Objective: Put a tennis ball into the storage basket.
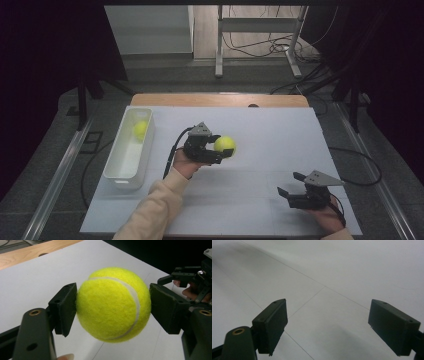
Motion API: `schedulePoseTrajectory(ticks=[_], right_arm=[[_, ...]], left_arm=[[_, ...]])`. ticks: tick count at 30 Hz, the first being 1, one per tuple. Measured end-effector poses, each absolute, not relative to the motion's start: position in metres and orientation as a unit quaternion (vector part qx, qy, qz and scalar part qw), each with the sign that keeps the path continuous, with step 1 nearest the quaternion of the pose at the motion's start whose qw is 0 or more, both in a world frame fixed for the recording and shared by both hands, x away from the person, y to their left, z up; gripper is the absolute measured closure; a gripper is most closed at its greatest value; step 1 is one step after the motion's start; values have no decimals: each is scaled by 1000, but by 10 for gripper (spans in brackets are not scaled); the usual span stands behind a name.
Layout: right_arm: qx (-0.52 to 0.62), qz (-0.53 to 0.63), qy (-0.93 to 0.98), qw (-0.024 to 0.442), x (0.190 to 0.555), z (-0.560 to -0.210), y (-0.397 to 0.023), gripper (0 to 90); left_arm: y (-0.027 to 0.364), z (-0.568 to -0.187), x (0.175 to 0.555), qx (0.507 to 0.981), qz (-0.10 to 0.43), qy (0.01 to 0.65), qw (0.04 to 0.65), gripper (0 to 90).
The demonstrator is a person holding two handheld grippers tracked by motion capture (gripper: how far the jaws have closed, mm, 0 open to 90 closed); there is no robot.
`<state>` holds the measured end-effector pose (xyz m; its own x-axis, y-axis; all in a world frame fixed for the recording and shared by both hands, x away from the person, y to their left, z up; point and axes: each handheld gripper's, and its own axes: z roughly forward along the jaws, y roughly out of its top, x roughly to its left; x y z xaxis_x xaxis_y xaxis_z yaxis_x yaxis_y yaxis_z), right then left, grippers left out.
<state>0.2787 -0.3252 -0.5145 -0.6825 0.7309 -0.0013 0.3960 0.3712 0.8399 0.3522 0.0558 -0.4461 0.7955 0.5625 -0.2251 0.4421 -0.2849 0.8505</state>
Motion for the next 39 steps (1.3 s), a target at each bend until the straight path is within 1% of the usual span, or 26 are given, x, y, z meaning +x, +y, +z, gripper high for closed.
schedulePoseTrajectory(ticks=[19,39], right_arm=[[349,439,806,192,279,-514,-325,163],[351,439,804,196,279,-514,-326,165]], left_arm=[[83,-438,356,779,76,340,521,265],[102,-426,353,771,100,352,521,265]])
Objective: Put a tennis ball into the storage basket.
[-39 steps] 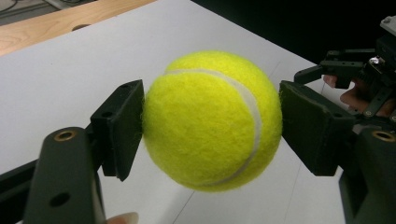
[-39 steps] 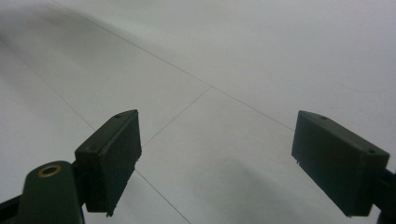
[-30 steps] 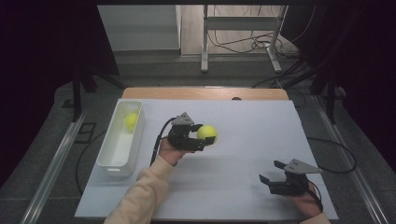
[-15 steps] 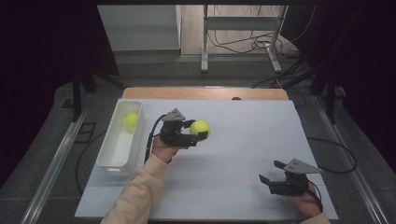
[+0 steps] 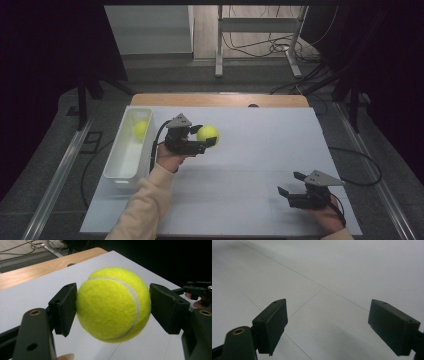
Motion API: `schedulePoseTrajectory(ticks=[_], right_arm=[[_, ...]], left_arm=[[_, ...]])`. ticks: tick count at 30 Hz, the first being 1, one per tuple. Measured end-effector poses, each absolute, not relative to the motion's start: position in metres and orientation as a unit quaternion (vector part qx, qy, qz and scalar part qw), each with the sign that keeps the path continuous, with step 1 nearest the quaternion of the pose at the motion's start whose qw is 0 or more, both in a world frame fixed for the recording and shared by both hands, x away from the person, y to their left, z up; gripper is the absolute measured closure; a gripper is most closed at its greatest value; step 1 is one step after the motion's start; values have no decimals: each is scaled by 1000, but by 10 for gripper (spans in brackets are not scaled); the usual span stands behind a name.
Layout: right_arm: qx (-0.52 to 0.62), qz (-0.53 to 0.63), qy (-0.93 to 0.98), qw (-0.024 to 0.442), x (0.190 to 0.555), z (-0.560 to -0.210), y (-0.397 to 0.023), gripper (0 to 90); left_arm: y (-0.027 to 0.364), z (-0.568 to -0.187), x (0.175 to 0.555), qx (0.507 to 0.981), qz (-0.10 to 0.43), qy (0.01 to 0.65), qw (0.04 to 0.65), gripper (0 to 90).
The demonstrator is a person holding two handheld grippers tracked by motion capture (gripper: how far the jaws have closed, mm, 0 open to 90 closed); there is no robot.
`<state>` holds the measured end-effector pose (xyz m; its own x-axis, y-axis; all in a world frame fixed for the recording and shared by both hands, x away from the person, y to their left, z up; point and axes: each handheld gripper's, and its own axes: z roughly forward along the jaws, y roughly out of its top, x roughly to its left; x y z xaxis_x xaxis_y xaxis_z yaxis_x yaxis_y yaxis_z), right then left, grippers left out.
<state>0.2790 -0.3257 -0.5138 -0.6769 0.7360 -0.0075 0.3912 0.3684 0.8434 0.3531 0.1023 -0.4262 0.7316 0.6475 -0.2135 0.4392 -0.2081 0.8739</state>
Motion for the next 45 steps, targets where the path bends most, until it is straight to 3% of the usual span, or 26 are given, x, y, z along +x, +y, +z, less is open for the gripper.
schedulePoseTrajectory(ticks=[45], right_arm=[[350,437,805,194,279,-514,-325,165]], left_arm=[[157,-408,348,735,139,399,530,265]])
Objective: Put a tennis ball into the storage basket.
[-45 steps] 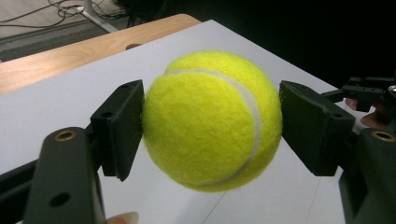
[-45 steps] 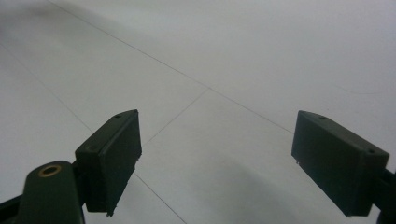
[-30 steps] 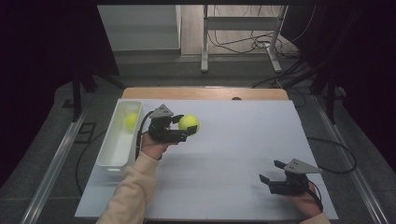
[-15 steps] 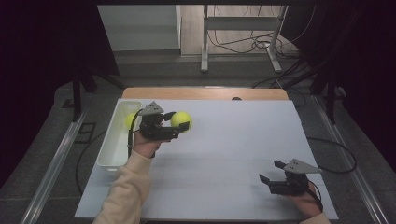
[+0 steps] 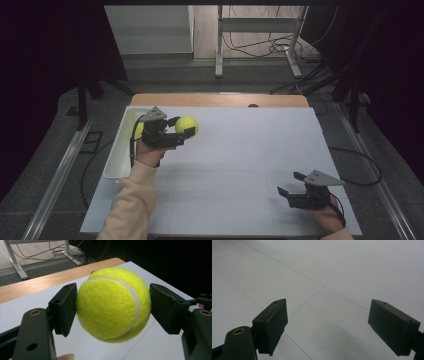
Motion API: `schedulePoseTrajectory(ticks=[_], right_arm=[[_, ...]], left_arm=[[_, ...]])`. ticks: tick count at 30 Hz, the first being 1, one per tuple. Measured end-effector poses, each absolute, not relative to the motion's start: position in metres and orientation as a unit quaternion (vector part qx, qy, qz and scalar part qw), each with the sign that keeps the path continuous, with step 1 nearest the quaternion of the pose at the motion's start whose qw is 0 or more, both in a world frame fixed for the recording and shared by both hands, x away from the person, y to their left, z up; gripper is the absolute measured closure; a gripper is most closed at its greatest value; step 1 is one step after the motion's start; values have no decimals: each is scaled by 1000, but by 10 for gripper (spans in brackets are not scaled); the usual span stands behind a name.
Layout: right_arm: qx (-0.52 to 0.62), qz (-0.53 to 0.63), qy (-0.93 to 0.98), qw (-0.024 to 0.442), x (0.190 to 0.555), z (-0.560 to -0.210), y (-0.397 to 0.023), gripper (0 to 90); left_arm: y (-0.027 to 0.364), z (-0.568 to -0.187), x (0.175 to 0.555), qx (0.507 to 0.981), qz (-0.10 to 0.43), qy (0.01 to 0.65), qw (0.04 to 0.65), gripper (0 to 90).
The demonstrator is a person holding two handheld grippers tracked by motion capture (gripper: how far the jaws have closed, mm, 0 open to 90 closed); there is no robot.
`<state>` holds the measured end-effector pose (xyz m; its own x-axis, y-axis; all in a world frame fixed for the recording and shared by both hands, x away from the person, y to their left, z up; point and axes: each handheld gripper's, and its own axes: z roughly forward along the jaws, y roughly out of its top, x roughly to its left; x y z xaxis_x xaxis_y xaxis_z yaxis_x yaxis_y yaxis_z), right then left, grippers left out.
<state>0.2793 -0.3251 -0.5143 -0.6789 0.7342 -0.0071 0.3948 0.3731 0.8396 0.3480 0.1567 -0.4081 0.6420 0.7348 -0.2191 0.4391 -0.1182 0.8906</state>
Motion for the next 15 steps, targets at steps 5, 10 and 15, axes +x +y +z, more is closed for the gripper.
schedulePoseTrajectory(ticks=[5,10,15], right_arm=[[350,436,806,195,279,-514,-325,165],[350,436,806,195,279,-514,-325,165],[350,436,806,195,279,-514,-325,165]], left_arm=[[165,-405,347,727,147,407,533,265],[174,-403,346,720,154,414,535,265],[182,-400,344,713,169,423,534,265]])
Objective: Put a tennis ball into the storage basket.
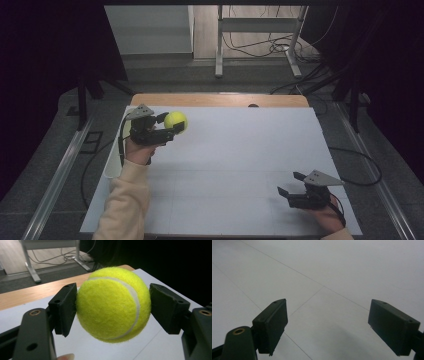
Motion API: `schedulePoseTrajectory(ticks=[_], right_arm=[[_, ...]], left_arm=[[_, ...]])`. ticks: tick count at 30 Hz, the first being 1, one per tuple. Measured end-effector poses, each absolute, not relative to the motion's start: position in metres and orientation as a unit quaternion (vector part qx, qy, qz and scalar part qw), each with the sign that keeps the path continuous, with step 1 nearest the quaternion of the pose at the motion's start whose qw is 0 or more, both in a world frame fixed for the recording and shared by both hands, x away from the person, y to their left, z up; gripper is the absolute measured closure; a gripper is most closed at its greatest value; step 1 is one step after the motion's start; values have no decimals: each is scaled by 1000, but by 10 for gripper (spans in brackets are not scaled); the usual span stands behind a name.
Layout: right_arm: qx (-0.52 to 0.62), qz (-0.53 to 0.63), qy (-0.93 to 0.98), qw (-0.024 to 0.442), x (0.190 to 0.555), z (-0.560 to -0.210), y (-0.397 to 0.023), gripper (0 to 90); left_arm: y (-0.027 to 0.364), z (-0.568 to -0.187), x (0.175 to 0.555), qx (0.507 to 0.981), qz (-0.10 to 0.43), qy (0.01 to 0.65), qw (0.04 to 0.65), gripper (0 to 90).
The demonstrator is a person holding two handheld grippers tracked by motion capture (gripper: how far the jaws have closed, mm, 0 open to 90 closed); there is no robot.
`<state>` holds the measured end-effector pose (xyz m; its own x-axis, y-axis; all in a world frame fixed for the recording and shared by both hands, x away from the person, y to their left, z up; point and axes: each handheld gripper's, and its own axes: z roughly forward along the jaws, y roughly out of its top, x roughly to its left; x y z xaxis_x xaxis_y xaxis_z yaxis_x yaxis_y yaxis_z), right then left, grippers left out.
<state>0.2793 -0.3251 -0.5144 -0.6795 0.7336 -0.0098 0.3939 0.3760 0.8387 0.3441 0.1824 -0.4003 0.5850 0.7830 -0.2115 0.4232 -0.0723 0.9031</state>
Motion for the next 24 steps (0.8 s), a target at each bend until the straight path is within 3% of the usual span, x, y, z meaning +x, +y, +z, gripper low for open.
schedulePoseTrajectory(ticks=[24], right_arm=[[349,436,806,196,279,-514,-325,164]], left_arm=[[208,-401,344,697,201,456,515,265]])
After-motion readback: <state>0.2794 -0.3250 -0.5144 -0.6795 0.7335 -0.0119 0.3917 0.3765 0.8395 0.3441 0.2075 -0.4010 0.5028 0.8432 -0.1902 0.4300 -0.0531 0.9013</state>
